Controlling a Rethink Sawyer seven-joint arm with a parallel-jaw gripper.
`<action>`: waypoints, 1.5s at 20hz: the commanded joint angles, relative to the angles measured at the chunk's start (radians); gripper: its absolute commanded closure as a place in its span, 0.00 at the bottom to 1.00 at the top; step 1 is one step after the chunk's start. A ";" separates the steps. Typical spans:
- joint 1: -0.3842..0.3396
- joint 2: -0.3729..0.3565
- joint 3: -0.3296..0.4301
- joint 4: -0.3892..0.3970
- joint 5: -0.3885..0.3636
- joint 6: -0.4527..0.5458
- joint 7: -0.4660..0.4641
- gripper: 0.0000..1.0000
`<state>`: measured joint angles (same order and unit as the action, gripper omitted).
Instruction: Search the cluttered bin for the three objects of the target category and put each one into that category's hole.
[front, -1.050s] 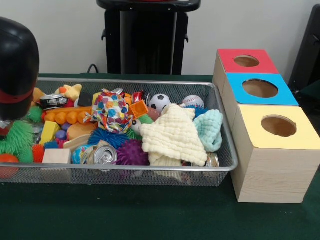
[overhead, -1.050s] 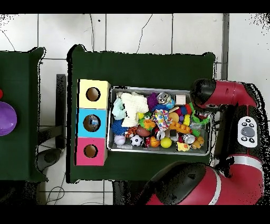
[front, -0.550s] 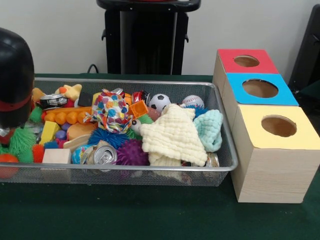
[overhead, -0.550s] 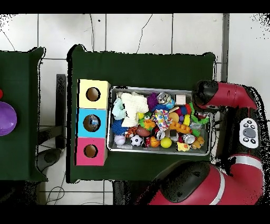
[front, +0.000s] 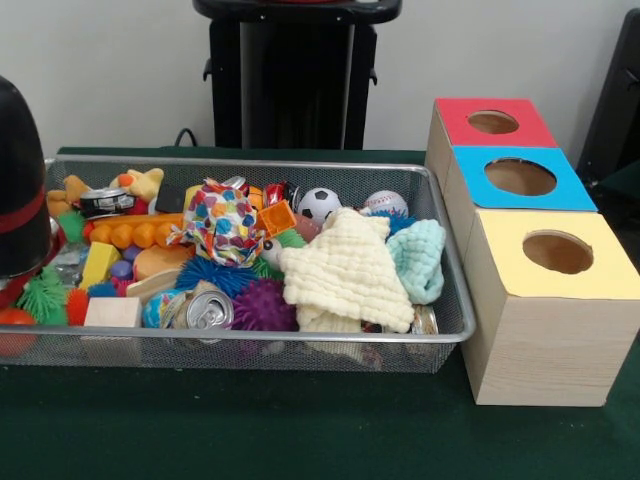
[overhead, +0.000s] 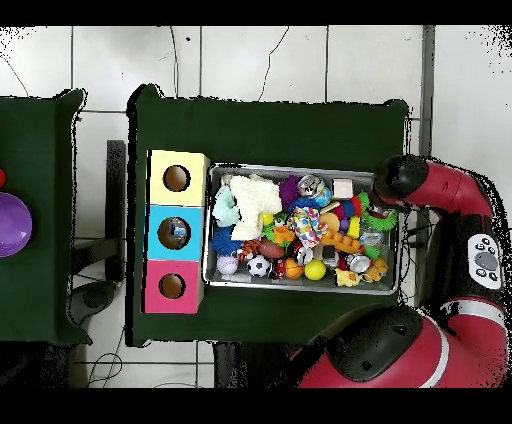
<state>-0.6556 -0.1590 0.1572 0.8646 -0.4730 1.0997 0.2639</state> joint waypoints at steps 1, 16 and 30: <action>-0.032 0.019 -0.014 0.131 -0.001 -0.071 0.171 1.00; 0.109 -0.342 -0.025 0.363 0.180 0.220 0.214 1.00; 0.122 -0.285 0.102 0.597 0.506 -0.160 0.313 1.00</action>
<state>-0.5597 -0.4668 0.1707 1.2750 -0.0439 1.0114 0.2729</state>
